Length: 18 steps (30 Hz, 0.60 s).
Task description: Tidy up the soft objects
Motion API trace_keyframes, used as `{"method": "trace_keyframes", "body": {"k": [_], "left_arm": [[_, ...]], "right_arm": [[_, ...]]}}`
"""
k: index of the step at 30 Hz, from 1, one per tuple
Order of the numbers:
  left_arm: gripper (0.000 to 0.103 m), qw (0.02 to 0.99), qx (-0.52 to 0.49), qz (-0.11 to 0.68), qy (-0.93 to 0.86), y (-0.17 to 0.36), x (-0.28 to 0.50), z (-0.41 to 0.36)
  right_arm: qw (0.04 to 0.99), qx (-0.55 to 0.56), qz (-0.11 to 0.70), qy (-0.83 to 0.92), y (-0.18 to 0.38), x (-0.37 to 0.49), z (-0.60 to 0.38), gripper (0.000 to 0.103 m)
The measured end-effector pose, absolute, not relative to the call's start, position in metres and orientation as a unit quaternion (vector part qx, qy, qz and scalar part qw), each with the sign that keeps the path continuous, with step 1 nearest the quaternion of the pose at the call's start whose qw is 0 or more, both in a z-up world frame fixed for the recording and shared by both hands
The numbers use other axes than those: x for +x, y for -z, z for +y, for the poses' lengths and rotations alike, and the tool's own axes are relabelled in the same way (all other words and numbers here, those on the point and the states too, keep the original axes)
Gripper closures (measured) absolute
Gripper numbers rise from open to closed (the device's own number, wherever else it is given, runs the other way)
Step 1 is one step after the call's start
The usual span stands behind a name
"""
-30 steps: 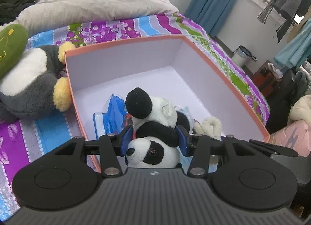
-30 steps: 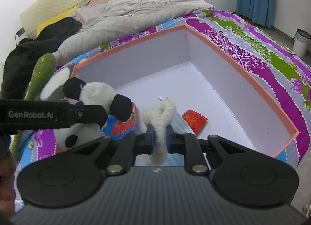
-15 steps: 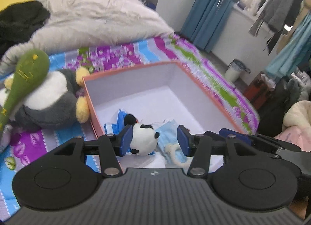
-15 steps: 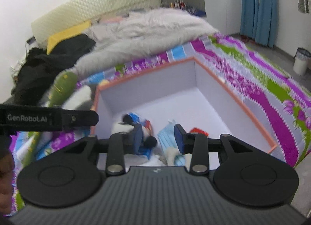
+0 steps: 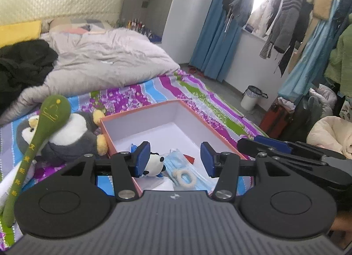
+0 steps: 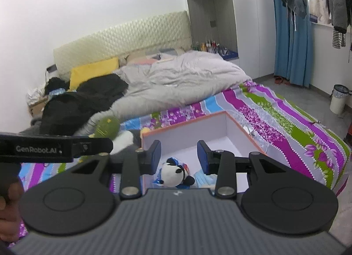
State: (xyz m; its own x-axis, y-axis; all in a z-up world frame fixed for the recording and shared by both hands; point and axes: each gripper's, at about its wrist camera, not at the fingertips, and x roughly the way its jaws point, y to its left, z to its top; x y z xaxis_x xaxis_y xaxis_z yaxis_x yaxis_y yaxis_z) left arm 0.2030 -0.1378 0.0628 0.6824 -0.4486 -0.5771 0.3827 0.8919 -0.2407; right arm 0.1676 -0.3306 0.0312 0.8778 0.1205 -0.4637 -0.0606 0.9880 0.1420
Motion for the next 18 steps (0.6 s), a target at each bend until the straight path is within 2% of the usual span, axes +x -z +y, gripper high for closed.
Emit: {"method": "trace_keyframes", "body": {"k": [18], "left_arm": [[0.045,0.923,-0.054,0.306,0.227,-0.074,0.127,-0.121]], "right_arm": [[0.967,0.072,0.242,-0.041,-0.026,0.109,-0.32,0.064]]}}
